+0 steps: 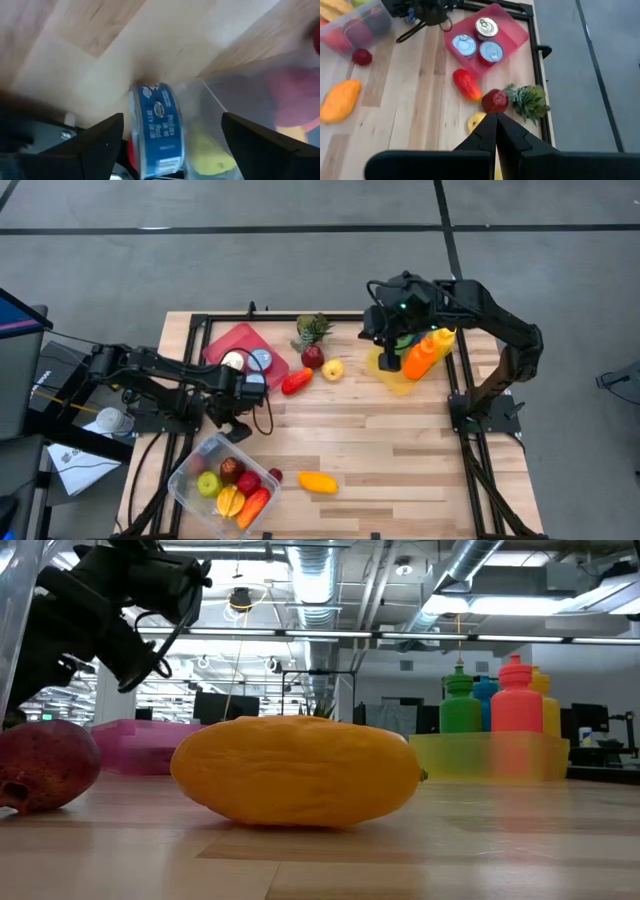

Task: Pick & Place Food Item
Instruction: Put the blue tuna can into the pink bin

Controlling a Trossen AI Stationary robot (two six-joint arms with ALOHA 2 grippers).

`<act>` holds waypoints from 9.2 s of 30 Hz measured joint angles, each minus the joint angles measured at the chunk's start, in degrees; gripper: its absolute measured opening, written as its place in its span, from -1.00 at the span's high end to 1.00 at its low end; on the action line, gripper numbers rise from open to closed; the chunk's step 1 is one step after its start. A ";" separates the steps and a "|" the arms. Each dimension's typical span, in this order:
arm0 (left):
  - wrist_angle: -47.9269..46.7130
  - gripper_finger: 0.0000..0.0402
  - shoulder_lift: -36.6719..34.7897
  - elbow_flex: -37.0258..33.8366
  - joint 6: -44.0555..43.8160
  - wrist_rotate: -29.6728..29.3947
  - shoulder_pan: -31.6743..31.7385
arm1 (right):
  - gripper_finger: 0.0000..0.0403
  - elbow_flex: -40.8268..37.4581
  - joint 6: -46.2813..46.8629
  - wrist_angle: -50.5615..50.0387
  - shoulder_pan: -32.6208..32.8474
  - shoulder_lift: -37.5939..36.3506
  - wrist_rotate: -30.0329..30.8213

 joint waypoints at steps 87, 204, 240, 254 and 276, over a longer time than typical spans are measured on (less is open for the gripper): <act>-5.35 0.34 9.09 22.34 18.11 -65.80 18.92 | 1.00 -96.52 34.53 79.58 -15.78 -60.02 -30.59; 11.46 -0.33 9.61 17.68 52.17 -38.66 48.15 | 1.00 -96.45 37.46 76.54 -15.93 -59.90 -30.64; 1.68 -0.37 10.88 20.98 52.31 -40.17 45.60 | 1.00 -96.45 40.94 76.54 -16.05 -59.92 -29.16; 7.82 -0.63 11.97 20.09 52.24 -40.93 46.08 | 1.00 -96.45 40.90 76.54 -16.08 -59.92 -28.92; 5.47 -0.78 10.44 16.38 45.74 -32.69 46.40 | 1.00 -96.45 39.39 76.57 -16.16 -59.92 -27.38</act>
